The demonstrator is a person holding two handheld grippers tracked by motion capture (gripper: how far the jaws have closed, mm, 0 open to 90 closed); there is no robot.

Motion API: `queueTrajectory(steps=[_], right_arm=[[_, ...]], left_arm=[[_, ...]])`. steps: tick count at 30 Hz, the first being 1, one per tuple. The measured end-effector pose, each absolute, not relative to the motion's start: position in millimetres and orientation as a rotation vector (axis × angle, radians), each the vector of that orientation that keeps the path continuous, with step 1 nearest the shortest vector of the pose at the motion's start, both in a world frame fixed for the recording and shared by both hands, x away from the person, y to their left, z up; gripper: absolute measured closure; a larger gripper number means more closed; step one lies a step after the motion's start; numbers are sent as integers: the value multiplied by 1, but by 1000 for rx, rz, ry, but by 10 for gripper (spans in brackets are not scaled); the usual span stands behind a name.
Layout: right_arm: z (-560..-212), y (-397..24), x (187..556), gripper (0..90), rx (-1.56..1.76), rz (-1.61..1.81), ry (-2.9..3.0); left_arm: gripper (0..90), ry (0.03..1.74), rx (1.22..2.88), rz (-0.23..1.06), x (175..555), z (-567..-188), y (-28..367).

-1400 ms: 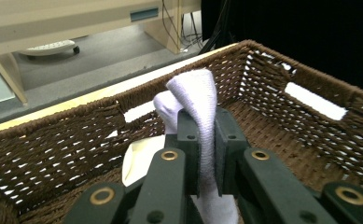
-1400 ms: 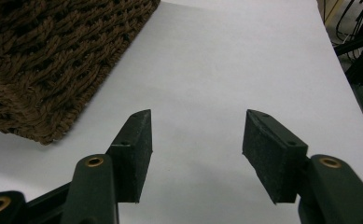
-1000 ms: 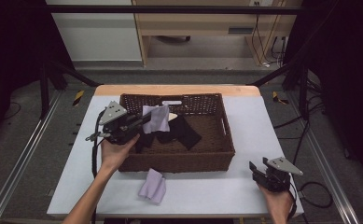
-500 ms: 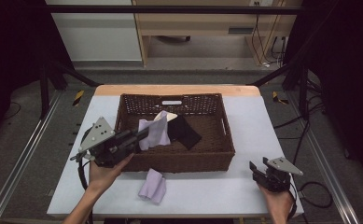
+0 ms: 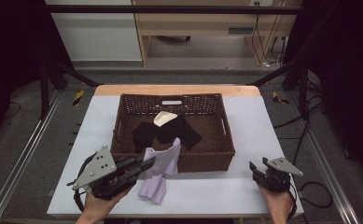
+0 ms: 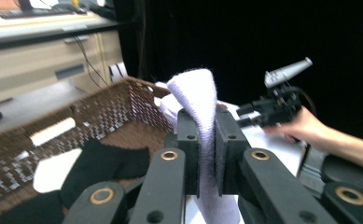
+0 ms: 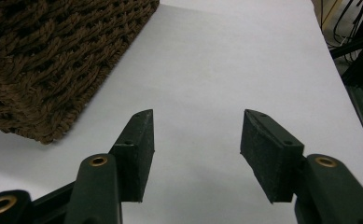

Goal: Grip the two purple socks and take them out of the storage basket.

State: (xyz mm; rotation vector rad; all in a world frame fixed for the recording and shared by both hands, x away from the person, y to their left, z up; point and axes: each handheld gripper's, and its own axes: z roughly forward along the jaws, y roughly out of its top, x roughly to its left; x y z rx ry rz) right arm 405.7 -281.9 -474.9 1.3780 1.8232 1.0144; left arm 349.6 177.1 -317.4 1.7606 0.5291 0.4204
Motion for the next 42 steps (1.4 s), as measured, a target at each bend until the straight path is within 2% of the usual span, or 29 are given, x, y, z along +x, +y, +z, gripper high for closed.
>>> queueTrajectory(steps=[4,13,22,27,30,32,35,42], right_arm=[[-475,-282,406,447,1378,1012,1823],[-476,-281,406,446,1381,1008,1829],[-478,-280,407,446,1382,994,1842],[-480,-280,408,433,1390,998,1850],[-481,-279,409,401,1398,991,1856],[-481,-279,409,385,1403,986,1856],[-481,-280,408,367,1406,992,1845],[-480,-281,408,323,1420,995,1828]], left_arm=[[820,538,1822,378,346,-336,174],[820,676,1988,221,364,-406,166],[799,829,2109,236,387,-448,162],[610,863,2094,231,389,-449,164],[443,893,2067,263,388,-445,169],[387,913,2040,276,387,-441,175],[358,933,1981,278,385,-431,190],[333,986,1927,392,382,-424,228]])
